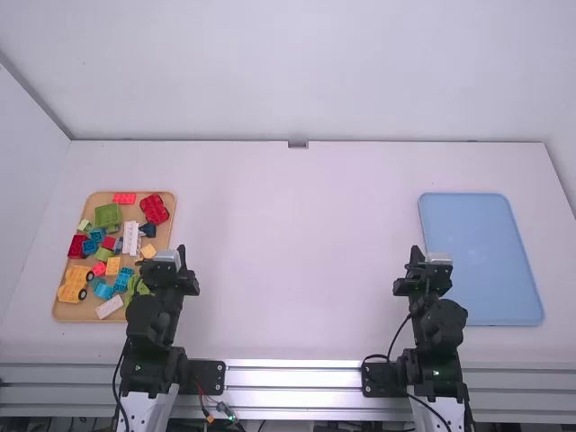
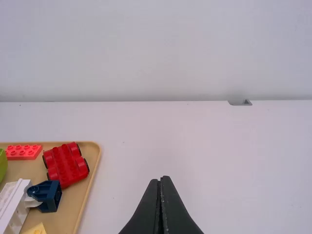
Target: Assemble lego blocks to make yellow taxi
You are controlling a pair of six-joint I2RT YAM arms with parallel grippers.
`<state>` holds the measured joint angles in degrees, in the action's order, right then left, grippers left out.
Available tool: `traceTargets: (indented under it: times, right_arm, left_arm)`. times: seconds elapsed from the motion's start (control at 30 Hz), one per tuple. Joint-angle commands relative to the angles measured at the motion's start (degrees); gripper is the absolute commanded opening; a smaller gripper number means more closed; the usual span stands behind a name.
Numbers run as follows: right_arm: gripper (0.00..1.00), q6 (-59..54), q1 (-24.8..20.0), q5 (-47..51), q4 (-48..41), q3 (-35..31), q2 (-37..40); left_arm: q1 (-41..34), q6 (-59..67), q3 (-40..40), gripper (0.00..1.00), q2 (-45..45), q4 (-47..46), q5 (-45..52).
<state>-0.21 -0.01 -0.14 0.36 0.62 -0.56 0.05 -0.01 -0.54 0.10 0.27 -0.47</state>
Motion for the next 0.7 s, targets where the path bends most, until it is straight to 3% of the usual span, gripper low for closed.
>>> traceTargets:
  times: [0.0, 0.37, 0.67]
  right_arm:
    - [0.00, -0.15, 0.00, 0.13, 0.00, 0.00, 0.00]
    - [0.05, -0.30, 0.01, -0.37, 0.37, 1.41, -2.04]
    - [0.17, -0.66, 0.70, -1.63, 2.25, 5.56, -9.24]
  left_arm:
    - [0.00, 0.00, 0.00, 0.00, 0.00, 0.00, 0.00]
    - [0.37, 0.25, -2.42, 0.05, 2.53, -0.97, -0.56]
    - [1.62, 2.42, -8.79, 0.16, 9.21, -3.66, -2.06]
